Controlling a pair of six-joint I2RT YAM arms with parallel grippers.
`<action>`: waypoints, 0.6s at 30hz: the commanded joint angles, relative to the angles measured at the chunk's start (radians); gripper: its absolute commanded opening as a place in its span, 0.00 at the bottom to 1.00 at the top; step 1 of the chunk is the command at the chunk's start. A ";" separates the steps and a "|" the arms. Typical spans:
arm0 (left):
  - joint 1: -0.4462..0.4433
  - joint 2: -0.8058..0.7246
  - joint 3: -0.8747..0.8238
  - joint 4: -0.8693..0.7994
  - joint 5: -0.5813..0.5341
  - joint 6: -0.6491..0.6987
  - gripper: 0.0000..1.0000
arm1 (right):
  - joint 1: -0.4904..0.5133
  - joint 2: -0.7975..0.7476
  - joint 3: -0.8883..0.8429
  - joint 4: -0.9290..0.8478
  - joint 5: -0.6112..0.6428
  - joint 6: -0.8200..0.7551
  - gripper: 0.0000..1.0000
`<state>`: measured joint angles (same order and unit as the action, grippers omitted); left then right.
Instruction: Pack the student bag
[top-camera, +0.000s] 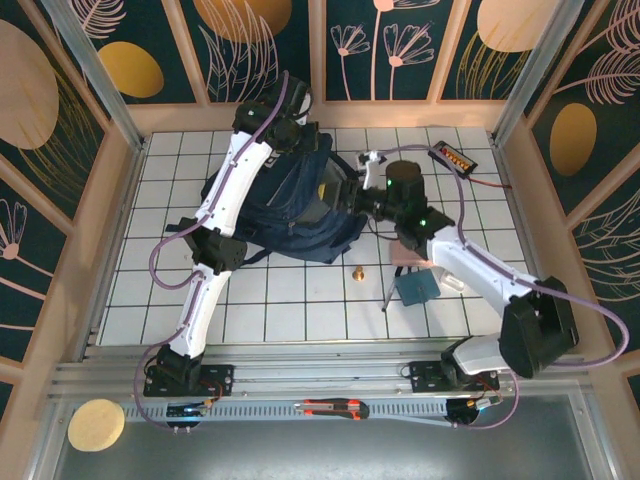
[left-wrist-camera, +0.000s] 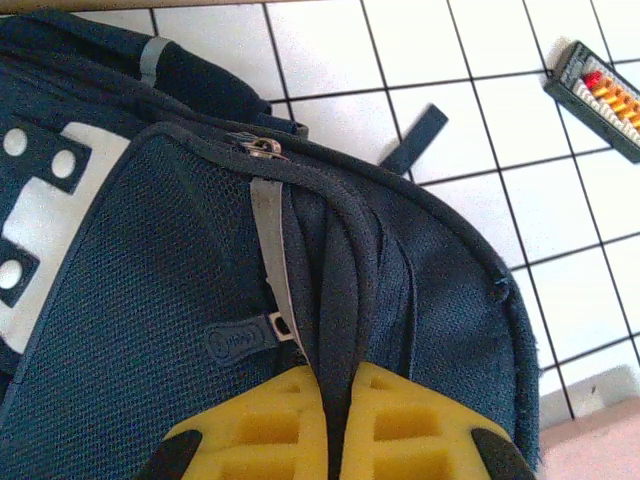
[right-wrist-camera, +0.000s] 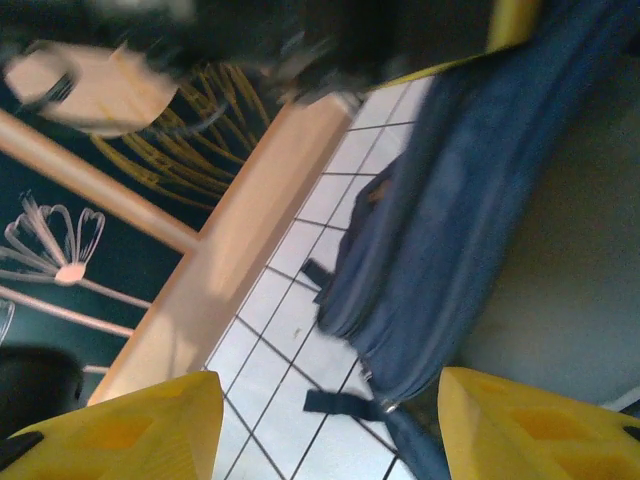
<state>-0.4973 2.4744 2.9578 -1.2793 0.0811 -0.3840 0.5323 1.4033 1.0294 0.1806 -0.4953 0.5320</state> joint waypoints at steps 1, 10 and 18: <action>-0.010 -0.076 0.051 -0.012 0.094 0.085 0.00 | -0.086 0.162 0.136 -0.133 -0.139 0.089 0.59; -0.012 -0.082 0.051 -0.048 0.133 0.122 0.00 | -0.162 0.426 0.344 0.052 -0.292 0.330 0.65; -0.012 -0.078 -0.007 -0.061 0.140 0.116 0.00 | -0.144 0.484 0.322 0.284 -0.316 0.468 0.56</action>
<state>-0.4965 2.4699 2.9528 -1.3216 0.1585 -0.2810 0.3748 1.8698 1.3346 0.3264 -0.7860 0.9241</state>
